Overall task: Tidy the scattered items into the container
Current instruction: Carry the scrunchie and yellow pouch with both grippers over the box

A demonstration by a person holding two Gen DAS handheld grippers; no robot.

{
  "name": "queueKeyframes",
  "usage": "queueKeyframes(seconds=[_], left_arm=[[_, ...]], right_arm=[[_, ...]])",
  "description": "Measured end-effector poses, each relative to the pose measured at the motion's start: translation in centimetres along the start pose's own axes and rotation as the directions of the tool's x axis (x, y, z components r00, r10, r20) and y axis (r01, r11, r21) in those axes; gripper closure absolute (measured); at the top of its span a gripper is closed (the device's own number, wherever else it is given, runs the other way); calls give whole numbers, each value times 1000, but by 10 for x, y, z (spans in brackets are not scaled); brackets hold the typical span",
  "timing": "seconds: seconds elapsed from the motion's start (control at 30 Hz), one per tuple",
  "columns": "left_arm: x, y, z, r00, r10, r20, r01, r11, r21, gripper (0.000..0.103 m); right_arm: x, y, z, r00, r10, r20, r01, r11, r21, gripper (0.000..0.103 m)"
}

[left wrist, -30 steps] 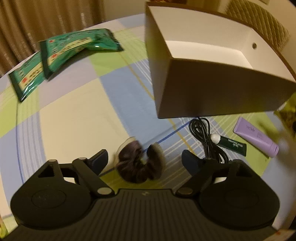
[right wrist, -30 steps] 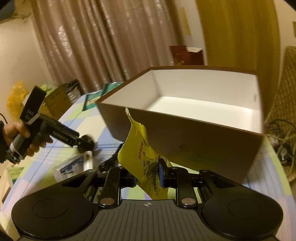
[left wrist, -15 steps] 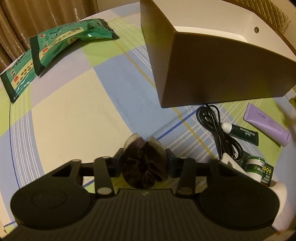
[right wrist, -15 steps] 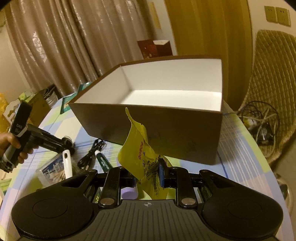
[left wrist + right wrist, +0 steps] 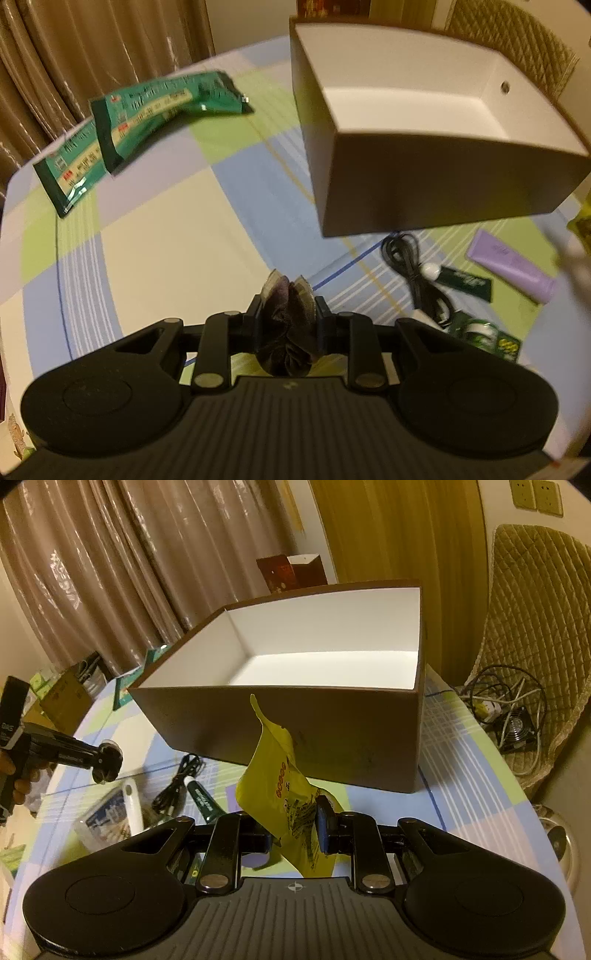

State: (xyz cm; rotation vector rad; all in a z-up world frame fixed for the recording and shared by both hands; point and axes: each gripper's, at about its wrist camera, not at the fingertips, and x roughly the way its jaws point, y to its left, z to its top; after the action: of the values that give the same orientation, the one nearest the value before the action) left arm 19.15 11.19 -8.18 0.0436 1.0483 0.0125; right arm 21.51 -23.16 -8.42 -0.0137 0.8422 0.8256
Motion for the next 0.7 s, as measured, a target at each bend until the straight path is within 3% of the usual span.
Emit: queueKeyframes(seconds=[0.4,0.7], left_arm=[[-68,-28,23,986,-44,163,39,999,33,81],[-84,-66,75,964,-100,245,80,992,93,81]], right_arm=[[-34,-6,38,992,111,64,-114,993,44,84],[-37,-6,103,985,124,122,-113,989,-95,84]])
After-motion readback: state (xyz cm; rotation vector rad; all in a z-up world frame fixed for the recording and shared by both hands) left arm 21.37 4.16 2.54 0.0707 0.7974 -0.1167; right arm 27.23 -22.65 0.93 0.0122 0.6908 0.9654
